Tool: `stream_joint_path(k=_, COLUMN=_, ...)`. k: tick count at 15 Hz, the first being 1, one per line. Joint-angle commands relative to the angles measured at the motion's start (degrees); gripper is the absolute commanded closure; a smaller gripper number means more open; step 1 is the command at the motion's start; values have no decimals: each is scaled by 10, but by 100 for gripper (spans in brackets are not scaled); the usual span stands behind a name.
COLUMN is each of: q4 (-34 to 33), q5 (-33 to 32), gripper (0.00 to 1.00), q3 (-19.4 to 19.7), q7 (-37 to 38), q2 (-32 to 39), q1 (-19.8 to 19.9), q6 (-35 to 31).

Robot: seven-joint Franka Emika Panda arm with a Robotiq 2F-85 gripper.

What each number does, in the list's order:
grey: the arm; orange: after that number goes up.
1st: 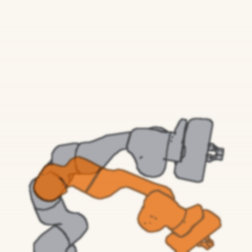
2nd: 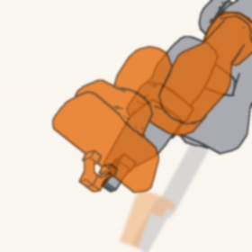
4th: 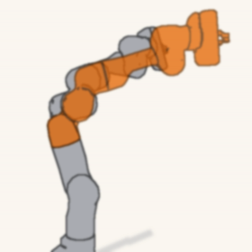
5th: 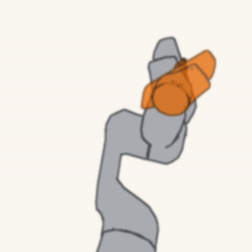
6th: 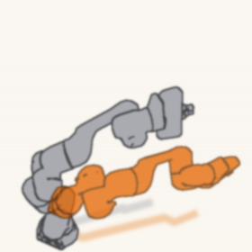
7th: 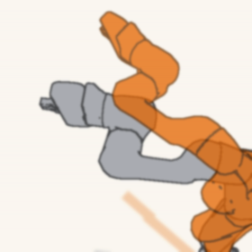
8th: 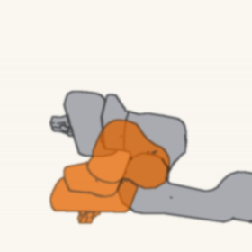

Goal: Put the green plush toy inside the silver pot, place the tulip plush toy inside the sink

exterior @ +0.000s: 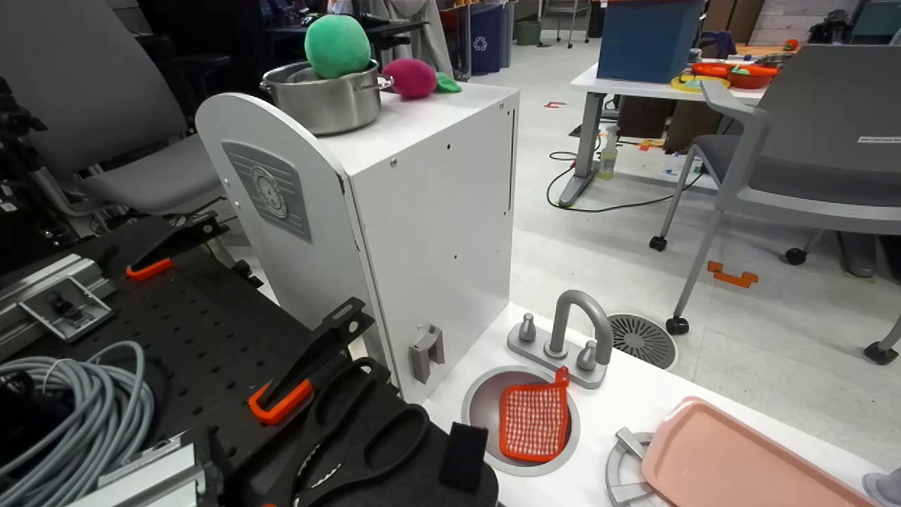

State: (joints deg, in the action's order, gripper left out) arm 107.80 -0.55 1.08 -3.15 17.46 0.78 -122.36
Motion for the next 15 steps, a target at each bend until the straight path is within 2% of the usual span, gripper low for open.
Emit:
stream_joint_path(k=1, q4=-49, q5=5, gripper=0, q3=-6, q7=-14, q2=40, q1=4, q6=30)
stream_joint_path(k=8, q4=-61, q5=57, gripper=0, q3=-29, q7=-50, q2=60, q1=10, q6=36)
stream_joint_path(k=15, q4=-64, q5=58, gripper=0, q3=-28, q7=-39, q2=65, q1=4, q6=46)
